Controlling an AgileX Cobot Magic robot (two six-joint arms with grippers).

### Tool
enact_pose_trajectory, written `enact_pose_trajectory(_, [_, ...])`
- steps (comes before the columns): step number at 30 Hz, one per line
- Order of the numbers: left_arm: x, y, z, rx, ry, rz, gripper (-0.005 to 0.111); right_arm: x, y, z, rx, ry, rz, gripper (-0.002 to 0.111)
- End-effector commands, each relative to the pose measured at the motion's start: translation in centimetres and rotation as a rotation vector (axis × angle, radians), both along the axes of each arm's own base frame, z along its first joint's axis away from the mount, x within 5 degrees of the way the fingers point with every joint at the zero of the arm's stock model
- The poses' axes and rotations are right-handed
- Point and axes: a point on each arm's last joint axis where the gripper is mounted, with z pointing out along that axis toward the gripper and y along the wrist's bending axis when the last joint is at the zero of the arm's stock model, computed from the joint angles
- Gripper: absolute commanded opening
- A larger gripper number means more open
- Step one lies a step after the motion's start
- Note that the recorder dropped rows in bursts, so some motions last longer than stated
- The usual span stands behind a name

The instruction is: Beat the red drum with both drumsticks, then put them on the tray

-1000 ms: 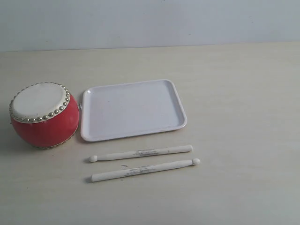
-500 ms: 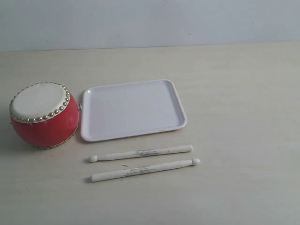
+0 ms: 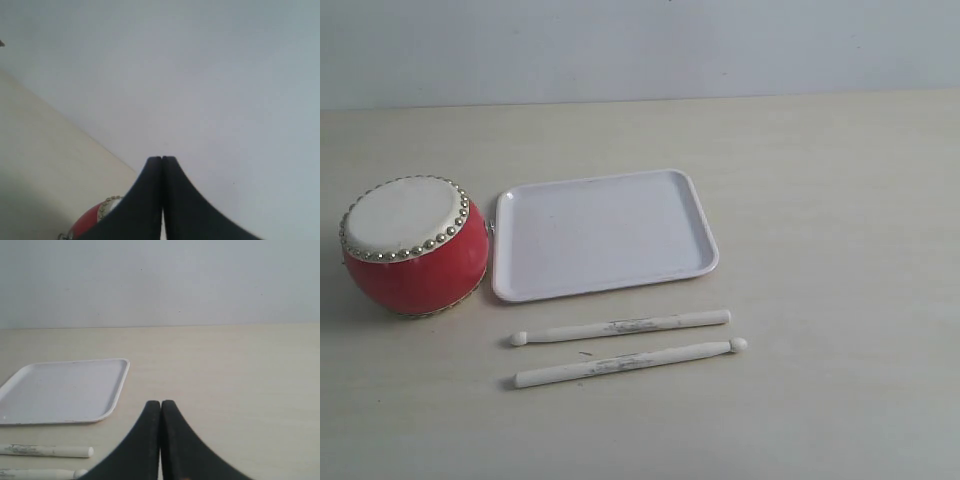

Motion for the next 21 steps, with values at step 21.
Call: enact_pose_trajectory(21, [-0.8,1.4,2.4,-0.236,-0.302,0.1,0.0,0.0,0.0,-0.1,-0.004,-0.005,-0.006,0.0])
